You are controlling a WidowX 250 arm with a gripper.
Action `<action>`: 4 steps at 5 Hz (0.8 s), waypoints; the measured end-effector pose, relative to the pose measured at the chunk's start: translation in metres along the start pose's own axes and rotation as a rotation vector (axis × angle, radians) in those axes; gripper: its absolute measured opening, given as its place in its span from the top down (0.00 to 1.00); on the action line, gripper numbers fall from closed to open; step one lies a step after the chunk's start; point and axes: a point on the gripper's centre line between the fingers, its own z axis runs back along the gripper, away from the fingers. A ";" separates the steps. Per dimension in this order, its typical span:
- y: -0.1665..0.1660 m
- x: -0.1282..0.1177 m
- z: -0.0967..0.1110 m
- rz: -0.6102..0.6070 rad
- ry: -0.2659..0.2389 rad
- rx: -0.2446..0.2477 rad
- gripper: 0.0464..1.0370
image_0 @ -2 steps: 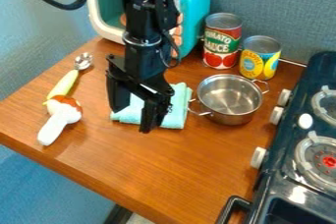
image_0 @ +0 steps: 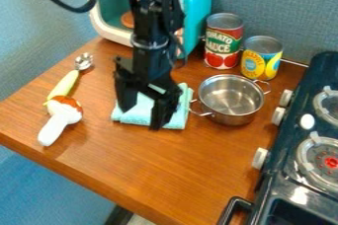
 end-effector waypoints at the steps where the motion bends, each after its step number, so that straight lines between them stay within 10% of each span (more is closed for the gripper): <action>1: 0.026 0.020 -0.002 0.112 -0.002 0.002 0.04; 4: 0.048 0.055 -0.034 0.341 -0.058 0.041 0.04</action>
